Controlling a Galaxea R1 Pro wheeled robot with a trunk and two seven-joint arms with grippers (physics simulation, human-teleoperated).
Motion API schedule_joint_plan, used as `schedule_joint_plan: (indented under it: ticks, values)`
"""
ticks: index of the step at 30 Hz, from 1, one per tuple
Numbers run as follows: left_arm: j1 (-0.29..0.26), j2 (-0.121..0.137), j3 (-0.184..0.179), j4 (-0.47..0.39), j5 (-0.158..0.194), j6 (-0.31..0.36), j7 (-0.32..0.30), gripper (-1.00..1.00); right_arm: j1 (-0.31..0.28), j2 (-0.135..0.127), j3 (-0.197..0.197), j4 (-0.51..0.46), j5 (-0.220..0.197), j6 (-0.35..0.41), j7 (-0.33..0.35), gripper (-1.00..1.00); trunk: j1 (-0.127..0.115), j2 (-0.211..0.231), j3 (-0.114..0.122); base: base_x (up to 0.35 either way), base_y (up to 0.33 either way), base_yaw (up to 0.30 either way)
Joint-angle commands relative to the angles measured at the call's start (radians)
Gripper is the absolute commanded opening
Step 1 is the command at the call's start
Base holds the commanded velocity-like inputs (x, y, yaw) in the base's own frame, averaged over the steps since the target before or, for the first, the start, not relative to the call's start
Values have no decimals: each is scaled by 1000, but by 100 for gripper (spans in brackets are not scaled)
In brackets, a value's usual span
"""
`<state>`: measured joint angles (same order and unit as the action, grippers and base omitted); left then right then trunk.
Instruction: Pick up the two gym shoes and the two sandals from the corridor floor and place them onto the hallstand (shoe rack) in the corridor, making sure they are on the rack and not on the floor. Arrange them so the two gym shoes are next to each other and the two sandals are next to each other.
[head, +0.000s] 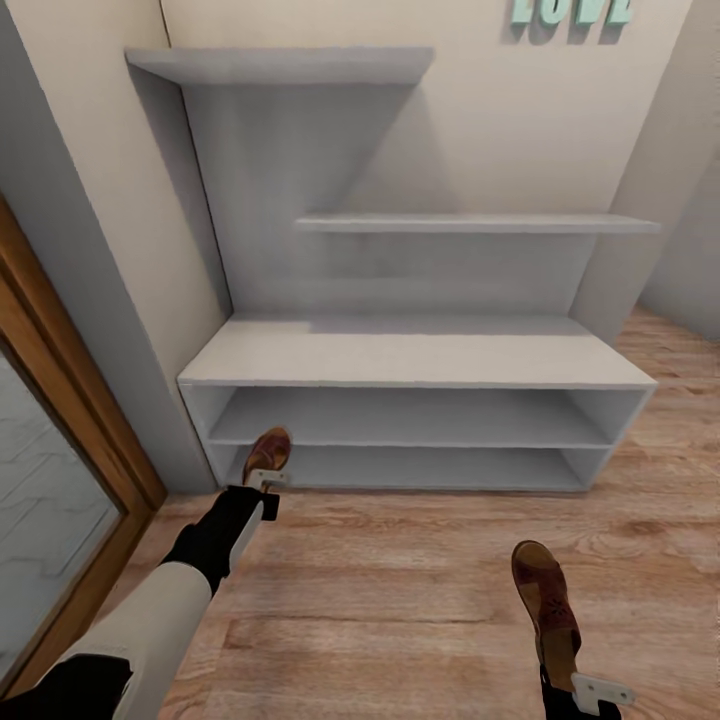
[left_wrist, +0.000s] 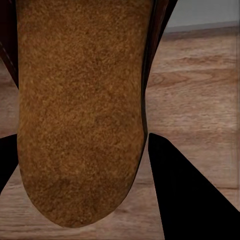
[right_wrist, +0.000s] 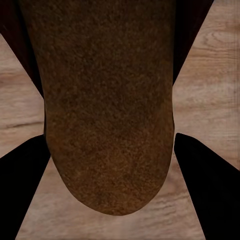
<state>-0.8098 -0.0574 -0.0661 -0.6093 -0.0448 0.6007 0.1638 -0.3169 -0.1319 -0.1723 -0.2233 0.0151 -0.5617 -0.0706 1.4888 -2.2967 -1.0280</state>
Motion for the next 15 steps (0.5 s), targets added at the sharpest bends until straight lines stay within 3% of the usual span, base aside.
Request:
schedule_joint_plan:
  ticks: [1,8,10,15]
  values:
    - [-1,0,-3,-3,-7,7,1,-100,-1,0,0,1,2,-3,-3,-100,0,0,-1,103,0,-34]
    - [-2,4,-3,-6,-7,8,5,-100,-1,-1,0,2,4,-3,0,-100,0,0,-1,158,0,-9]
    - [3,13,-1,-6,-12,8,5,-100,1,10,2,-9,3,1,2,-100,0,0,-1,0,0,0]
    - [10,7,-2,-17,-12,-5,5,-100,1,39,1,-21,1,-1,3,-100,0,0,-1,0,0,0]
